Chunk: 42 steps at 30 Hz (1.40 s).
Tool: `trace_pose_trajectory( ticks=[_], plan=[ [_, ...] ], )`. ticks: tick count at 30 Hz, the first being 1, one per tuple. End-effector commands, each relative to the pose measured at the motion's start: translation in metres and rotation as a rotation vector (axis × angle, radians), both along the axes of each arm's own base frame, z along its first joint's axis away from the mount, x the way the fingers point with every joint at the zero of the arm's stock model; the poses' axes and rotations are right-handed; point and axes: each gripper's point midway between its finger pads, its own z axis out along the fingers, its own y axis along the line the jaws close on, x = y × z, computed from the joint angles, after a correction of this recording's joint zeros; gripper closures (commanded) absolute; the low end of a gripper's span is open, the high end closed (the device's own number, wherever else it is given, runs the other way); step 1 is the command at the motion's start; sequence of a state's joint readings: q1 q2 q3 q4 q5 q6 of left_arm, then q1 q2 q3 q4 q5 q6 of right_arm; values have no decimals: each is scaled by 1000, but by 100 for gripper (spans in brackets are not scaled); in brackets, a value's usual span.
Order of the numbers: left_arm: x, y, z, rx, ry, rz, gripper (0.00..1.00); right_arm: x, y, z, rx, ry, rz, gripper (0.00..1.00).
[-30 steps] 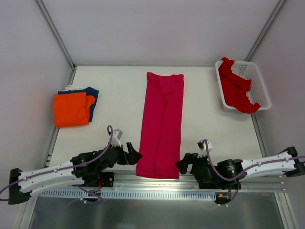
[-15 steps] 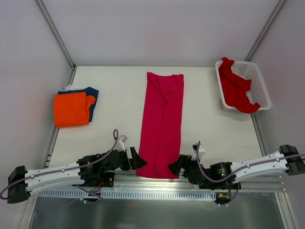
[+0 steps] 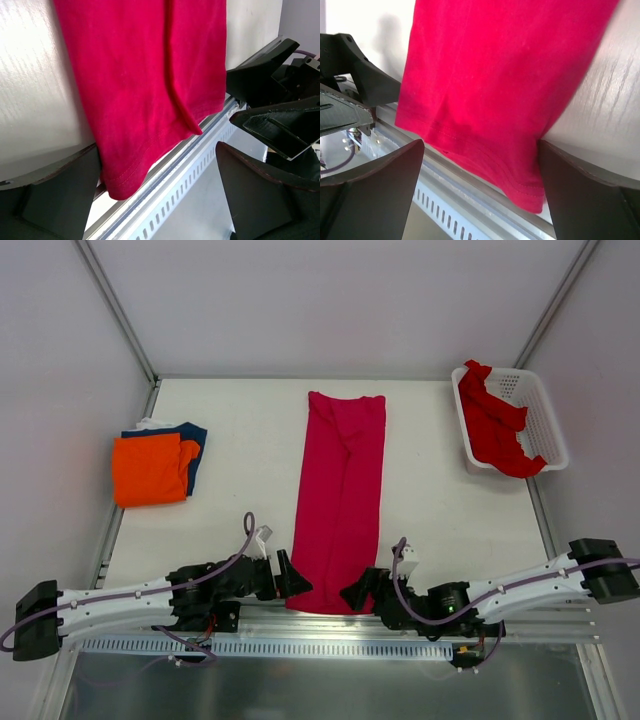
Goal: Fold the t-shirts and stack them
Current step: Grab the bottom of the folded rectangular tshirt with both arms
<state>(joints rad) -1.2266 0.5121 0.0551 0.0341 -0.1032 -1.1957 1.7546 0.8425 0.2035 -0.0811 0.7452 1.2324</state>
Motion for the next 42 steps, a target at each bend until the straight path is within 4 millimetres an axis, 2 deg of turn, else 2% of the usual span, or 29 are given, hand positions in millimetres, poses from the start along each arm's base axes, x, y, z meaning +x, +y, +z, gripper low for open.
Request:
trace_pose_trajectory(
  ticks=[1,4,10,13,16,17,18,20,21,25,26,29,32,33,35,36,39,40,42],
  plan=[
    [-19,19,-50,90,81,-35,9,-12,-19,-17,-125,55,22,0],
    [-24,20,-53,107,96,-49,21,-14,-31,-21,-176,63,12,1],
    [-33,24,-61,160,119,-70,25,-24,-43,-19,-248,77,-9,0],
    [-34,24,-62,170,118,-69,27,-26,-41,-25,-241,83,-19,1],
    [-34,25,-64,175,118,-66,32,-27,-38,-34,-214,96,-26,1],
    [-33,26,-64,174,118,-64,39,-27,-38,-35,-209,96,-27,3],
    [-34,26,-65,177,120,-65,44,-27,-38,-36,-215,94,-28,10],
    [-35,28,-68,182,123,-65,51,-27,-39,-36,-230,90,-27,17],
    [-35,28,-68,184,123,-63,59,-26,-41,-37,-244,86,-29,19],
    [-35,31,-72,196,127,-59,62,-24,-41,-37,-249,78,-40,23],
    [-35,31,-72,198,128,-59,62,-24,-42,-37,-249,76,-40,27],
    [-34,31,-72,199,126,-58,72,-24,-42,-37,-252,75,-40,35],
    [-34,30,-71,196,123,-58,82,-25,-41,-34,-266,72,-38,59],
    [-34,31,-72,201,123,-59,88,-25,-44,-35,-284,67,-38,77],
    [-34,31,-72,204,121,-61,95,-26,-43,-32,-296,65,-39,97],
    [-34,31,-71,206,119,-63,100,-25,-46,-33,-318,59,-42,99],
    [-31,29,-68,212,100,-63,100,-25,-44,-30,-334,48,-38,99],
    [-29,24,-62,200,88,-62,100,-24,-43,-28,-338,41,-38,100],
    [-24,25,-62,218,60,-57,100,-21,-43,-19,-354,7,-40,99]
  ],
)
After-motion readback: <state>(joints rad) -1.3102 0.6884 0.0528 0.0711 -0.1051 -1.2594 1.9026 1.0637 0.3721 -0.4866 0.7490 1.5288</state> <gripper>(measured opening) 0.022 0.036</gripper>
